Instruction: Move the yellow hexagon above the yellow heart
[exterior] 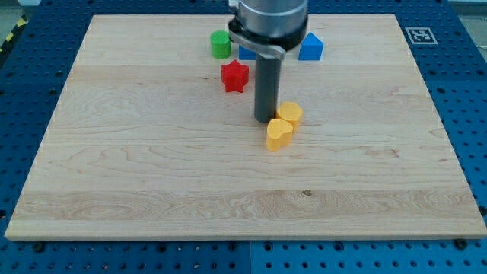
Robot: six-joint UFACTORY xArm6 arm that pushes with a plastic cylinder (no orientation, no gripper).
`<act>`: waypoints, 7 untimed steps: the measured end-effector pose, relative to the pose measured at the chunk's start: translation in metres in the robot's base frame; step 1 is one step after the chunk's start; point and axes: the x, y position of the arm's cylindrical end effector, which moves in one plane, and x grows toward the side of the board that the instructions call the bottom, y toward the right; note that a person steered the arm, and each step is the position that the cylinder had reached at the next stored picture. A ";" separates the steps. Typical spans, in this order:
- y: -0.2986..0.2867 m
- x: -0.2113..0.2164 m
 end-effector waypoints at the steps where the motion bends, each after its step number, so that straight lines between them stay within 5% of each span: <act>1: 0.013 0.011; 3: -0.003 -0.025; 4: 0.053 -0.027; 5: 0.101 -0.026; 7: 0.087 0.004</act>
